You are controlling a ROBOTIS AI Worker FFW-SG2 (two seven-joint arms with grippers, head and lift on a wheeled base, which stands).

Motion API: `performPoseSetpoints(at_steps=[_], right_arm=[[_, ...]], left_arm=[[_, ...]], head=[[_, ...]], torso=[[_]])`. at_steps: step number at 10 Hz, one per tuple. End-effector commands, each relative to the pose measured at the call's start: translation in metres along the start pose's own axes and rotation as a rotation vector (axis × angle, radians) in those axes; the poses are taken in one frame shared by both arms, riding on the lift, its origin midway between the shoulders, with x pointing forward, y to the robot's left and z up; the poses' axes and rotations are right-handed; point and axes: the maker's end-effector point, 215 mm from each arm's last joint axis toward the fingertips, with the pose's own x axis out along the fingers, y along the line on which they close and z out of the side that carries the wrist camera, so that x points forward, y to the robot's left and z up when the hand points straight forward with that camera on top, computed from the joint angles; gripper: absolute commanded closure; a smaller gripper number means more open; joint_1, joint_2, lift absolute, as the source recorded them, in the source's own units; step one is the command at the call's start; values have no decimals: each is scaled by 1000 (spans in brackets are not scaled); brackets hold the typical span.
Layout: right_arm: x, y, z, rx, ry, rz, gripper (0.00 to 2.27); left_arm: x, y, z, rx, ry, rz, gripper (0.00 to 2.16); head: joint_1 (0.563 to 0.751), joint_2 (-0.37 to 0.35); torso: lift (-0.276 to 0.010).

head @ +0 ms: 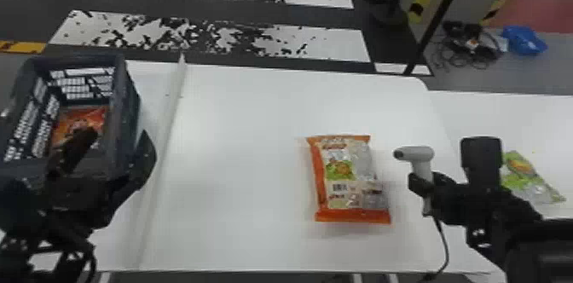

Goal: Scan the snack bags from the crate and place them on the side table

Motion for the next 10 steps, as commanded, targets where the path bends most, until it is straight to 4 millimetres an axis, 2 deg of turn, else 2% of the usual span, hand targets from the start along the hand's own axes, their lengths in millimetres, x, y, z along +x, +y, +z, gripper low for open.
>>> performPoseSetpoints(at_steps=[1,5,7,8,10], right_arm=[[18,-12,0,9,-2,-12,2253],[46,-25,-18,33,55,-17,2250],[51,-26,-21,34,54,-17,2030],[51,-26,-22,36,52,-15,1673],[51,-22,-19,49,40,-3,127]], left_arm=[[0,0,0,-1,0,0,87],[0,0,1,0,-1,1,87],[0,0,1,-2,-1,1,87],[1,0,1,0,-3,0,87],[1,1,1,0,-3,2,87]], head=[[695,-137],[695,-165],[695,-173],[695,-174],[695,-173]], torso=[[-81],[-81],[-81],[-81],[-81]])
